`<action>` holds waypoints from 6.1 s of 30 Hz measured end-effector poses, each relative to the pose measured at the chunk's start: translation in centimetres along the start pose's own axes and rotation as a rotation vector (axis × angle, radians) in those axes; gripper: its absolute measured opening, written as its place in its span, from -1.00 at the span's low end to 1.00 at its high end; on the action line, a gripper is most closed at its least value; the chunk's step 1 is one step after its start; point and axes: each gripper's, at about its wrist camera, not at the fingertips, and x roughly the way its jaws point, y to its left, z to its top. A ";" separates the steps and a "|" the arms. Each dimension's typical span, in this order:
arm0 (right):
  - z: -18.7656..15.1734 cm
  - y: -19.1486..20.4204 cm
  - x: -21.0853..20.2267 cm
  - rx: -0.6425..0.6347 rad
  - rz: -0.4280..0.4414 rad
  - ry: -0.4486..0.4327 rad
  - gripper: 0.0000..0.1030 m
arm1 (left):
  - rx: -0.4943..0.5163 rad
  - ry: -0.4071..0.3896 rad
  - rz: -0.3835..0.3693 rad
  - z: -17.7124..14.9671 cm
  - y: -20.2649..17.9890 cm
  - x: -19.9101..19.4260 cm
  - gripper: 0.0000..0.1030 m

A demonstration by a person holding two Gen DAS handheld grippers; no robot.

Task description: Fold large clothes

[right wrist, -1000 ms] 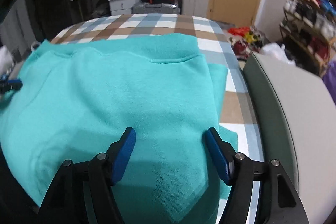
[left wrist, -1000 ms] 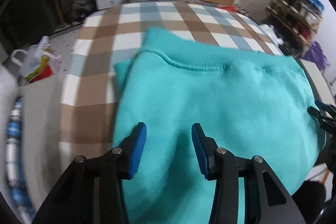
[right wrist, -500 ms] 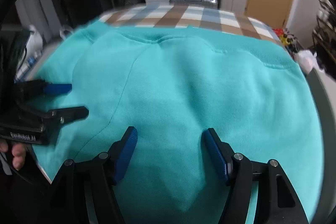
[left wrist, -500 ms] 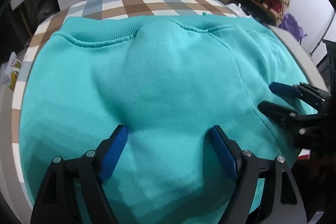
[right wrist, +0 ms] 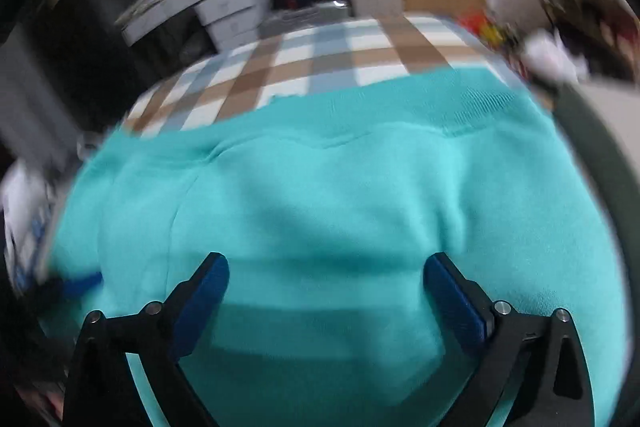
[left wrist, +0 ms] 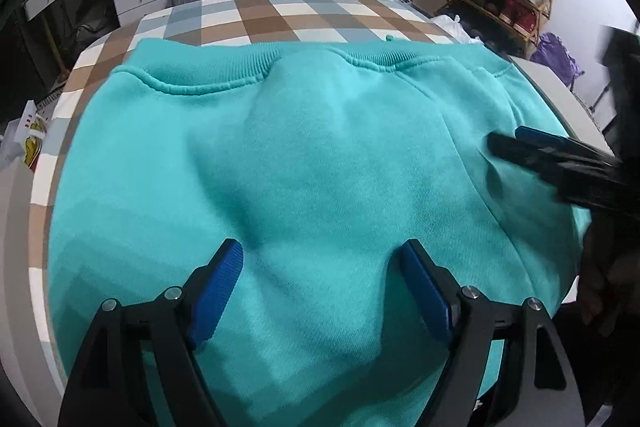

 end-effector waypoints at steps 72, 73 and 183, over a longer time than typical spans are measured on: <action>-8.8 -10.4 -3.1 0.788 0.363 0.180 1.00 | 0.139 0.202 0.098 -0.8 -4.8 4.6 0.99; -8.4 -10.7 -2.8 0.789 0.366 0.174 1.00 | 0.139 0.202 0.100 -0.4 -4.9 4.9 0.99; -3.6 -11.7 -16.2 0.161 -0.048 -0.348 -0.66 | 0.136 0.134 -0.169 9.1 -13.7 9.5 0.98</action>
